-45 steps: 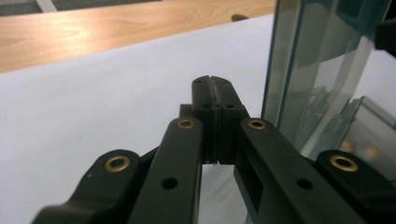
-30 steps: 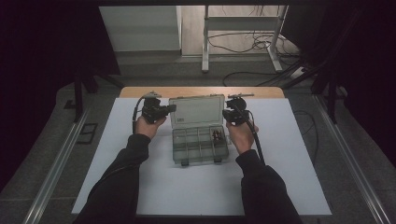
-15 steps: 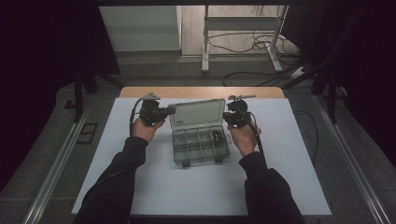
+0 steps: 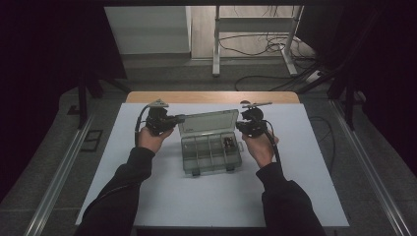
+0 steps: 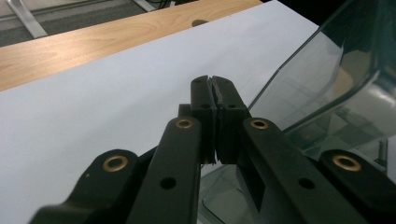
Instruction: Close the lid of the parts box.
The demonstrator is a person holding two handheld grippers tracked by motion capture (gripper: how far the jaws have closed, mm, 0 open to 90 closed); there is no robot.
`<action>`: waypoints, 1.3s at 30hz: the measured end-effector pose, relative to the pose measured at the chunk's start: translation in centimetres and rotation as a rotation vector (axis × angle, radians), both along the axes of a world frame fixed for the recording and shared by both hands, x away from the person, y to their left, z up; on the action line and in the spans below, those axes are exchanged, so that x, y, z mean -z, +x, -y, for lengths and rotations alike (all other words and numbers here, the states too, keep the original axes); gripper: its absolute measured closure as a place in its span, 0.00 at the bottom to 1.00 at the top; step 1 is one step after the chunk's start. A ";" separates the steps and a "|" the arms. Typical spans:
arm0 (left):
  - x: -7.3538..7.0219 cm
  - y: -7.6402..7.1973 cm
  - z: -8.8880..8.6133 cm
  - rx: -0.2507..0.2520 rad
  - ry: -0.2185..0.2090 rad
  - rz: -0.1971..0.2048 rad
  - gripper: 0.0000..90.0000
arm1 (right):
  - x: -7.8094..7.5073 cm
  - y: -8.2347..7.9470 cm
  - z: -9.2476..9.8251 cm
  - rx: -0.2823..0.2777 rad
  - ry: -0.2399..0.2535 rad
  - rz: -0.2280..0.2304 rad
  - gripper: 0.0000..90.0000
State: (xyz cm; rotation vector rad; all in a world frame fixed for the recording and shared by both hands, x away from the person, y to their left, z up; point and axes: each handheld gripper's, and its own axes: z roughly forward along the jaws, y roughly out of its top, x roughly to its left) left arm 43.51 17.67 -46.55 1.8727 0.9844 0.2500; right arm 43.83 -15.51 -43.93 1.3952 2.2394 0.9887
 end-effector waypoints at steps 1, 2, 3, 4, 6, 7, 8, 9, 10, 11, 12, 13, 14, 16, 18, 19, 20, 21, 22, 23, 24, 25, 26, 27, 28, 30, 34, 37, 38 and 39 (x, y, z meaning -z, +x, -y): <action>-0.1 -0.1 0.0 -0.001 0.005 0.000 0.97 | 0.0 0.0 0.0 -0.002 0.000 0.000 0.99; -0.1 -0.3 -0.1 0.000 0.004 0.001 0.97 | 0.0 -0.1 0.1 -0.003 0.002 -0.001 0.99; -0.1 -0.4 -0.1 -0.001 0.005 0.002 0.97 | 0.0 -0.1 0.1 -0.002 0.001 -0.002 0.99; -0.2 -0.5 -0.1 -0.004 0.007 0.002 0.97 | 0.0 -0.1 0.2 -0.004 0.000 -0.002 0.99; -0.3 -0.8 -0.2 -0.005 0.007 0.003 0.97 | 0.1 -0.2 0.4 -0.001 0.007 -0.005 0.99; -0.3 -0.9 -0.3 -0.006 0.010 0.005 0.97 | 0.1 -0.2 0.5 -0.001 0.008 -0.006 0.99; -0.4 -1.0 -0.3 -0.007 0.010 0.003 0.97 | 0.1 -0.3 0.5 0.000 0.008 -0.005 0.99; -0.4 -1.2 -0.3 -0.003 0.006 0.002 0.97 | 0.0 -0.3 0.6 0.000 0.011 -0.007 0.99; -0.4 -1.3 -0.3 -0.002 0.005 0.003 0.97 | 0.0 -0.3 0.7 -0.004 0.018 -0.011 0.99; -0.4 -1.4 -0.3 0.001 0.011 0.005 0.97 | 0.0 -0.3 0.8 -0.005 0.020 -0.011 0.99; -0.5 -1.6 -0.3 0.003 0.010 0.003 0.97 | 0.0 -0.3 0.9 -0.005 0.019 -0.010 0.99; -0.5 -1.7 -0.2 0.005 0.010 0.004 0.97 | 0.0 -0.4 0.9 -0.006 0.021 -0.011 0.99; -0.5 -1.7 -0.2 0.005 0.011 0.002 0.97 | 0.0 -0.4 1.0 -0.005 0.023 -0.012 0.99; -0.6 -1.9 -0.3 0.004 0.007 0.001 0.97 | 0.0 -0.4 1.1 -0.010 0.026 -0.013 0.99; -0.7 -2.1 -0.3 0.002 0.005 -0.003 0.97 | 0.0 -0.5 1.2 -0.014 0.027 -0.016 0.99; -0.7 -2.2 -0.3 0.003 0.003 -0.006 0.97 | 0.0 -0.5 1.3 -0.017 0.025 -0.018 0.99; -0.7 -2.3 -0.4 0.001 -0.001 -0.007 0.97 | 0.0 -0.6 1.3 -0.018 0.024 -0.018 0.99; -0.7 -2.4 -0.4 0.001 -0.001 -0.009 0.97 | 0.0 -0.6 1.4 -0.021 0.025 -0.018 0.99; -0.7 -2.5 -0.4 -0.001 -0.001 -0.011 0.97 | 0.0 -0.6 1.5 -0.024 0.030 -0.024 0.99; -0.7 -2.6 -0.5 0.001 -0.004 -0.011 0.97 | 0.0 -0.6 1.6 -0.032 0.037 -0.030 0.99; -0.7 -2.7 -0.5 0.002 -0.007 -0.014 0.97 | 0.1 -0.7 1.6 -0.041 0.040 -0.030 0.99; -0.7 -2.8 -0.5 0.002 -0.008 -0.016 0.97 | 0.1 -0.7 1.7 -0.051 0.036 -0.029 0.99; -0.7 -2.9 -0.5 0.003 -0.009 -0.018 0.97 | 0.1 -0.8 1.7 -0.060 0.032 -0.028 0.99; -0.7 -3.0 -0.5 0.004 -0.008 -0.019 0.97 | 0.1 -0.8 1.7 -0.071 0.028 -0.019 0.99; -0.7 -3.1 -0.5 0.009 -0.006 -0.021 0.97 | 0.1 -0.9 1.8 -0.080 0.026 -0.020 0.99; -0.6 -3.3 -0.4 0.013 -0.006 -0.023 0.97 | 0.2 -1.0 1.9 -0.092 0.019 -0.015 0.99; -0.6 -3.7 -0.3 0.022 -0.003 -0.027 0.97 | 0.2 -1.2 2.3 -0.092 0.024 -0.019 0.99; -0.7 -4.0 -0.2 0.029 -0.002 -0.029 0.97 | 0.1 -1.4 2.7 -0.096 0.047 -0.016 0.99; -0.7 -4.1 -0.1 0.033 0.000 -0.029 0.97 | 0.1 -1.5 2.8 -0.099 0.052 -0.017 0.99; -0.7 -4.2 0.0 0.035 0.001 -0.031 0.97 | 0.0 -1.6 2.8 -0.099 0.053 -0.020 0.99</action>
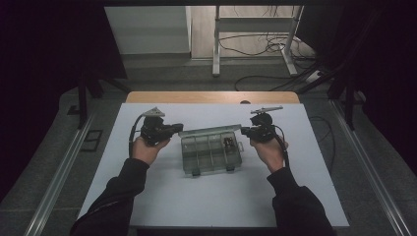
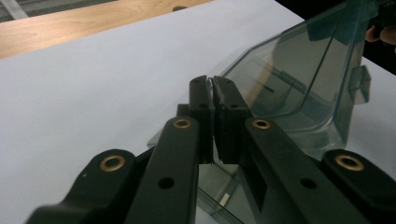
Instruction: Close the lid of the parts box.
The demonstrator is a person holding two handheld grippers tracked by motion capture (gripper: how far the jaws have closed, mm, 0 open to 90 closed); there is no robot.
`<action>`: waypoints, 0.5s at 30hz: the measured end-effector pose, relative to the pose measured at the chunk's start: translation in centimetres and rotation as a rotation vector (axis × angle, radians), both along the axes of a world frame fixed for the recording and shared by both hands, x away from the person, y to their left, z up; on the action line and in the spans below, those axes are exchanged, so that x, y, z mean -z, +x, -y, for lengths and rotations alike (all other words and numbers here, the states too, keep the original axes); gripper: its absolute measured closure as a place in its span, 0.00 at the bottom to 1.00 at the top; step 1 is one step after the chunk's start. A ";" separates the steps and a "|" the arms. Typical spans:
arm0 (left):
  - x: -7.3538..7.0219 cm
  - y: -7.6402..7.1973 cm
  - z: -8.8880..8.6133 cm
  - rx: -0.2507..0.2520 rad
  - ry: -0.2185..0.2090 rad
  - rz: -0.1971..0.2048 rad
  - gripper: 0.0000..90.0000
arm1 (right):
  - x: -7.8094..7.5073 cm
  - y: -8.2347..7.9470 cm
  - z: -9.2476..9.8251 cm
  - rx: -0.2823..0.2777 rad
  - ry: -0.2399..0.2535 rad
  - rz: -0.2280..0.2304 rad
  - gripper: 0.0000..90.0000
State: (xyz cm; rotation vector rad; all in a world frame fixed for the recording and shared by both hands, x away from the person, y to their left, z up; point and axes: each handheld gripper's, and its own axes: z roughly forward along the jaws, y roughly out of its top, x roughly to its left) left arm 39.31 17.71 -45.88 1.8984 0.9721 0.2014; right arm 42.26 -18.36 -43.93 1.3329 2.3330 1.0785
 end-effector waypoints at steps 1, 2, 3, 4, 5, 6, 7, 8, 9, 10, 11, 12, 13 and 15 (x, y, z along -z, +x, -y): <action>0.0 -0.1 0.1 0.002 0.002 -0.002 0.97 | 0.0 -0.1 0.1 -0.002 -0.001 0.002 0.99; 0.0 -0.2 0.2 0.006 0.006 -0.001 0.97 | -0.1 -0.2 0.1 -0.007 -0.002 0.008 0.99; 0.0 -0.3 0.2 0.007 0.008 0.000 0.97 | -0.1 -0.3 0.1 -0.011 -0.001 0.008 0.99; 0.0 -0.5 0.3 0.008 0.009 -0.002 0.97 | -0.2 -0.3 0.2 -0.011 -0.001 0.009 0.99; 0.0 -0.6 0.3 0.009 0.009 -0.002 0.97 | -0.2 -0.5 0.2 -0.015 -0.003 0.011 0.99; 0.0 -0.6 0.3 0.010 0.010 -0.002 0.96 | -0.2 -0.5 0.2 -0.017 -0.002 0.010 0.99; 0.0 -0.8 0.3 0.012 0.010 -0.004 0.96 | -0.2 -0.6 0.3 -0.018 -0.002 0.010 0.99; 0.1 -0.9 0.3 0.013 0.011 -0.004 0.96 | -0.3 -0.7 0.3 -0.018 -0.002 0.006 0.99; 0.1 -1.1 0.3 0.015 0.015 -0.005 0.96 | -0.3 -0.8 0.3 -0.019 -0.002 0.010 0.99; 0.1 -1.2 0.3 0.015 0.017 -0.005 0.96 | -0.3 -0.9 0.4 -0.022 -0.005 0.009 0.99; 0.1 -1.4 0.3 0.018 0.017 -0.006 0.96 | -0.3 -1.0 0.5 -0.021 -0.004 0.011 0.99; 0.1 -1.5 0.3 0.018 0.016 -0.010 0.96 | -0.3 -1.1 0.5 -0.020 -0.004 0.007 0.99; 0.2 -1.6 0.2 0.021 0.020 -0.010 0.96 | -0.3 -1.1 0.6 -0.022 -0.004 0.010 0.99; 0.2 -2.0 0.1 0.018 0.020 -0.013 0.96 | -0.4 -1.4 0.6 -0.025 -0.007 0.009 0.99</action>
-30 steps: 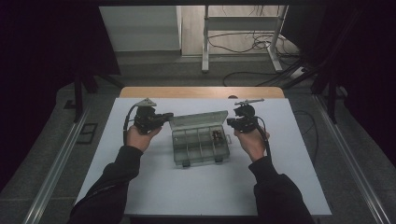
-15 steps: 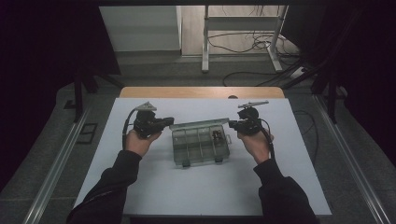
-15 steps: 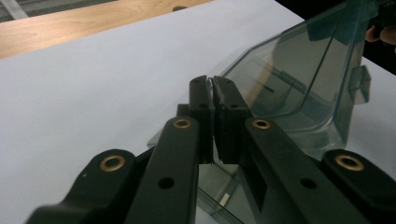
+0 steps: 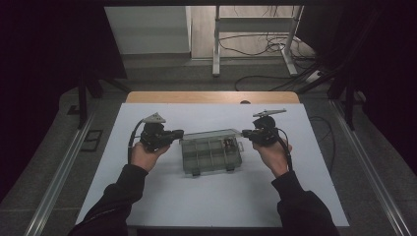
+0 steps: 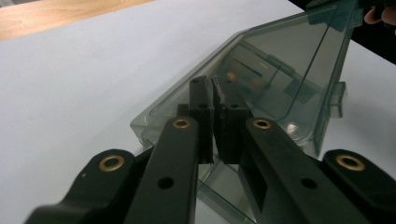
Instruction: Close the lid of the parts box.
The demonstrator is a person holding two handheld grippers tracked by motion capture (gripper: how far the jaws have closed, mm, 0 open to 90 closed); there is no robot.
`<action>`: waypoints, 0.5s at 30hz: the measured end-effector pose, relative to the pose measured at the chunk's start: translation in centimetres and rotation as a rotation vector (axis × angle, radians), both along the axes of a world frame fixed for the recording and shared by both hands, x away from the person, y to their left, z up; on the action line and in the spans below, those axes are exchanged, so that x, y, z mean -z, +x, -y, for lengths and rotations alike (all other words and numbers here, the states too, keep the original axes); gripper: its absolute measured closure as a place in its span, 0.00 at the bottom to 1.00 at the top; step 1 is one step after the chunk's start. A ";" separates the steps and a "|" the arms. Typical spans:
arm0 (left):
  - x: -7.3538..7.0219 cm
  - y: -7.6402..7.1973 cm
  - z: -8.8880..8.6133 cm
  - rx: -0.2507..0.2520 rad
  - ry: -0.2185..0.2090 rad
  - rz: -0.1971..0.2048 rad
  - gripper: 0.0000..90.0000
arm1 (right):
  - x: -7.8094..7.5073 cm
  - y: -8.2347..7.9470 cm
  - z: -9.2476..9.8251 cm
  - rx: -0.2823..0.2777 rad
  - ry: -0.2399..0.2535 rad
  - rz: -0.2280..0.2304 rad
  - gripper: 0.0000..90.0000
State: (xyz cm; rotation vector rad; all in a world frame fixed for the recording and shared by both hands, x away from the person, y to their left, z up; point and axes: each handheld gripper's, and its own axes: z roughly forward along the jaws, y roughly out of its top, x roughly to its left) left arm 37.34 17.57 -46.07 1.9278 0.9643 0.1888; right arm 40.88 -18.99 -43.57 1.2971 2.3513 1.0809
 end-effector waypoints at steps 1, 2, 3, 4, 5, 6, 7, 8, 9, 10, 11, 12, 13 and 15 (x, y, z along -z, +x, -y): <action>0.0 -0.2 0.0 -0.001 -0.003 -0.004 0.96 | -0.1 -0.1 0.0 -0.001 -0.004 0.000 0.99; 0.1 -0.3 -0.1 0.000 -0.004 -0.004 0.96 | -0.1 -0.2 0.0 -0.006 -0.010 0.008 0.99; 0.1 -0.5 -0.1 -0.002 -0.006 -0.007 0.96 | -0.1 -0.4 0.0 -0.008 -0.008 0.009 0.99; 0.1 -0.7 -0.1 -0.001 -0.007 -0.008 0.96 | -0.1 -0.5 0.1 -0.011 -0.006 0.010 0.99; 0.1 -0.8 -0.1 0.001 -0.007 -0.009 0.96 | -0.1 -0.6 0.1 -0.013 -0.009 0.014 0.99; 0.2 -1.0 -0.1 0.001 -0.010 -0.011 0.96 | -0.1 -0.7 0.1 -0.015 -0.010 0.014 0.99; 0.1 -1.2 -0.1 0.003 -0.010 -0.010 0.96 | -0.2 -0.8 0.1 -0.020 -0.013 0.014 0.99; 0.1 -1.4 0.0 0.006 -0.012 -0.012 0.96 | -0.2 -0.9 0.1 -0.021 -0.008 0.017 0.99; 0.1 -1.5 0.1 0.010 -0.008 -0.010 0.96 | -0.3 -1.0 0.1 -0.024 -0.001 0.011 0.99; 0.1 -1.7 0.2 0.013 -0.004 -0.009 0.96 | -0.4 -1.1 0.1 -0.028 0.011 0.007 0.99; 0.1 -1.8 0.2 0.014 -0.004 -0.010 0.96 | -0.5 -1.2 0.1 -0.029 0.010 0.013 0.99; 0.1 -2.0 0.3 0.013 -0.007 -0.011 0.96 | -0.5 -1.3 0.1 -0.034 0.005 0.019 0.99; 0.0 -2.1 0.3 0.014 -0.005 -0.011 0.96 | -0.6 -1.4 0.1 -0.038 0.006 0.019 0.99; 0.1 -2.4 0.3 0.018 -0.011 -0.016 0.96 | -0.6 -1.6 0.1 -0.044 0.008 0.019 0.99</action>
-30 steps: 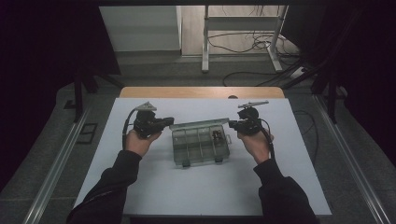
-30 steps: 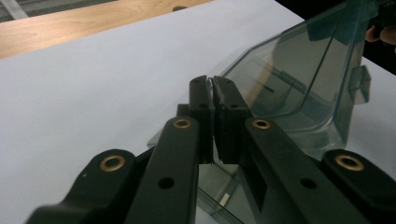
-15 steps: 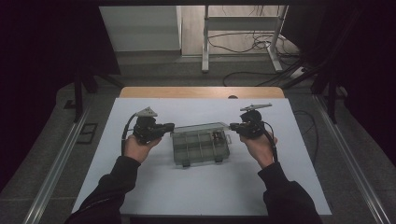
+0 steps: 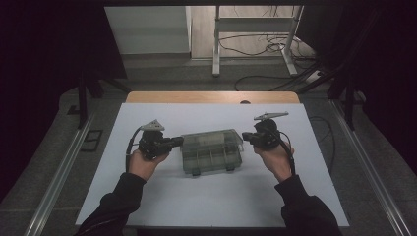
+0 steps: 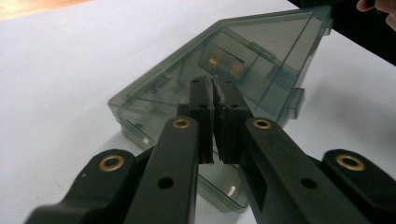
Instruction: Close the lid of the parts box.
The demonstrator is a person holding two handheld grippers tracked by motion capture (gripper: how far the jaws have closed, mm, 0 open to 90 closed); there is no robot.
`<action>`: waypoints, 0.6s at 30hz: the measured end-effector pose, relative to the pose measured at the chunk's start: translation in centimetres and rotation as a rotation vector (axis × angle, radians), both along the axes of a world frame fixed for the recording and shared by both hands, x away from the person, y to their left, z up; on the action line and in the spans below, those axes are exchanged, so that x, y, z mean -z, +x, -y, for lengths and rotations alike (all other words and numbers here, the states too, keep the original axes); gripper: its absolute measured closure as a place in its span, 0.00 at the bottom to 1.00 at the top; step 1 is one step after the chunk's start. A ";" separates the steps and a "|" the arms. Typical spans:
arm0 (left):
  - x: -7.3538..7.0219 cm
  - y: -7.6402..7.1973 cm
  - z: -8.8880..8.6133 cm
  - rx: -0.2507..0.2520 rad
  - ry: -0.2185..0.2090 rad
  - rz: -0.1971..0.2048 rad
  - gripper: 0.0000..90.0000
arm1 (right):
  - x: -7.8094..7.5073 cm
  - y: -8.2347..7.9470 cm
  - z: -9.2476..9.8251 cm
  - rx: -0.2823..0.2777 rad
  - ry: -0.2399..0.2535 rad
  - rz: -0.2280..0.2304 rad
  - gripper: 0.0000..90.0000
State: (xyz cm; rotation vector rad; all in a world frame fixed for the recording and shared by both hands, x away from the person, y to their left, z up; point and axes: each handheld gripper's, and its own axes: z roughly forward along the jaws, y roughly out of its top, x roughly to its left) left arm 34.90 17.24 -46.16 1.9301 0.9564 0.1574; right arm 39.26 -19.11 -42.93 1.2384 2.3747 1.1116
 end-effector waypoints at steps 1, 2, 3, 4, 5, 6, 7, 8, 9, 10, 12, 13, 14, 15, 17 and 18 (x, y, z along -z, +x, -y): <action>0.0 -0.2 0.0 -0.001 0.002 0.000 0.96 | 0.0 -0.1 0.0 -0.003 0.001 -0.004 0.99; 0.1 -0.4 0.1 0.003 0.000 -0.004 0.96 | 0.0 -0.3 -0.1 -0.012 -0.003 0.001 0.99; 0.1 -0.5 0.2 0.004 -0.001 -0.006 0.96 | 0.0 -0.4 -0.2 -0.018 -0.007 0.005 0.99; 0.1 -0.6 0.2 0.006 0.001 -0.008 0.96 | -0.1 -0.5 -0.2 -0.025 -0.015 0.006 0.99; 0.1 -0.8 0.3 0.008 0.005 -0.009 0.96 | -0.1 -0.7 -0.3 -0.026 -0.027 0.012 0.99; 0.2 -1.0 0.4 0.010 0.009 -0.009 0.96 | -0.1 -0.8 -0.4 -0.031 -0.036 0.017 0.99; 0.2 -1.1 0.5 0.012 0.012 -0.009 0.96 | -0.2 -0.9 -0.4 -0.040 -0.038 0.014 0.99; 0.3 -1.3 0.6 0.012 0.017 -0.010 0.96 | -0.2 -1.0 -0.5 -0.039 -0.037 0.015 0.99; 0.3 -1.5 0.7 0.012 0.019 -0.012 0.96 | -0.2 -1.2 -0.5 -0.048 -0.043 0.017 0.99; 0.3 -1.6 0.8 0.013 0.022 -0.011 0.96 | -0.2 -1.2 -0.5 -0.054 -0.040 0.014 0.99; 0.4 -1.9 0.8 0.015 0.025 -0.014 0.96 | -0.1 -1.5 -0.6 -0.065 -0.046 0.009 0.99; 0.4 -2.1 0.9 0.015 0.026 -0.015 0.96 | 0.0 -1.6 -0.6 -0.069 -0.047 0.011 0.99; 0.5 -2.2 0.9 0.014 0.027 -0.018 0.96 | 0.0 -1.7 -0.6 -0.074 -0.047 0.008 0.99; 0.5 -2.4 0.9 0.014 0.029 -0.021 0.96 | 0.1 -1.8 -0.6 -0.077 -0.047 0.004 0.99; 0.6 -2.6 1.0 0.014 0.032 -0.023 0.96 | 0.2 -2.0 -0.6 -0.080 -0.044 0.004 0.99; 0.7 -2.8 1.1 0.014 0.033 -0.029 0.96 | 0.3 -2.1 -0.6 -0.085 -0.045 0.001 0.99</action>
